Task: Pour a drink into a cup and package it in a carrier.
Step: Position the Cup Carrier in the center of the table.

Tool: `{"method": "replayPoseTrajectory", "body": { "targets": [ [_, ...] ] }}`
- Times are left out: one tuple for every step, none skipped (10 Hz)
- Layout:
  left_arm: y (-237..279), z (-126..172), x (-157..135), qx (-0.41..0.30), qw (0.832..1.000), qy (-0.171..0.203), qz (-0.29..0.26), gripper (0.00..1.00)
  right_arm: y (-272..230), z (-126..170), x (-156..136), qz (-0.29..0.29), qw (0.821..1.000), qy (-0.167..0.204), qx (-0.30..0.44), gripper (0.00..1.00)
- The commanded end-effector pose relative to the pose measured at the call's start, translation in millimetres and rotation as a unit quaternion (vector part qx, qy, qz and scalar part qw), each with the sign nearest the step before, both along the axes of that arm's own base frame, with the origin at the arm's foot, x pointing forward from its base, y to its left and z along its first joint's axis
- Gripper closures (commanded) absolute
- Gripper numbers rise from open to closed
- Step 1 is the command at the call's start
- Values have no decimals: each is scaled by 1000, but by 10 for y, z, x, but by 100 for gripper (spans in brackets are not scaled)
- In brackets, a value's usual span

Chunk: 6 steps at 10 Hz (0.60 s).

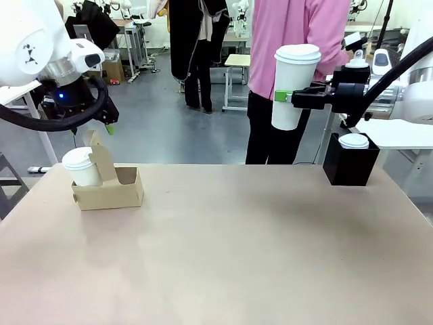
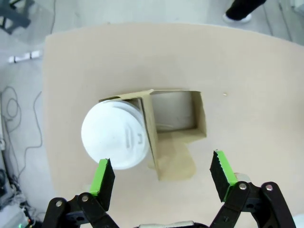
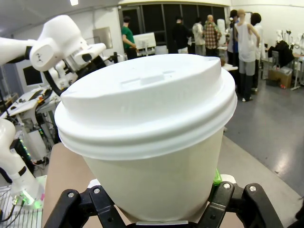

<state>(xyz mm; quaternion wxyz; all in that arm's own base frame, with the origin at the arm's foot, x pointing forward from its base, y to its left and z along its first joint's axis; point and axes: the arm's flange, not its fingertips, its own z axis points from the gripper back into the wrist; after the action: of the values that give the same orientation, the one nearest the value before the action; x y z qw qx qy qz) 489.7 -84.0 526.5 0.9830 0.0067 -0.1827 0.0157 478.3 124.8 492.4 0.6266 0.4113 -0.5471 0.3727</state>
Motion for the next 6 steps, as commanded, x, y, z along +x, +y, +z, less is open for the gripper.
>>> {"method": "replayPoseTrajectory", "body": {
  "targets": [
    [12, -34, 124, 11, 999, 7, 32, 0, 14, 42, -19, 2, 1000, -3, 2, 19],
    [34, -109, 173, 8, 999, 9, 37, 0, 14, 42, -19, 2, 1000, -3, 2, 19],
    [57, -151, 203, 11, 999, 10, 41, 0, 14, 42, -19, 2, 1000, -3, 2, 19],
    [74, -169, 237, 6, 999, 10, 51, 0, 14, 42, -19, 2, 1000, -3, 2, 19],
    [89, -193, 261, 4, 999, 16, 51, 60, 14, 42, -19, 2, 1000, -3, 2, 19],
    [105, -204, 265, 3, 998, 16, 52, 60, 14, 42, -19, 2, 1000, -3, 2, 19]
  ]
}}
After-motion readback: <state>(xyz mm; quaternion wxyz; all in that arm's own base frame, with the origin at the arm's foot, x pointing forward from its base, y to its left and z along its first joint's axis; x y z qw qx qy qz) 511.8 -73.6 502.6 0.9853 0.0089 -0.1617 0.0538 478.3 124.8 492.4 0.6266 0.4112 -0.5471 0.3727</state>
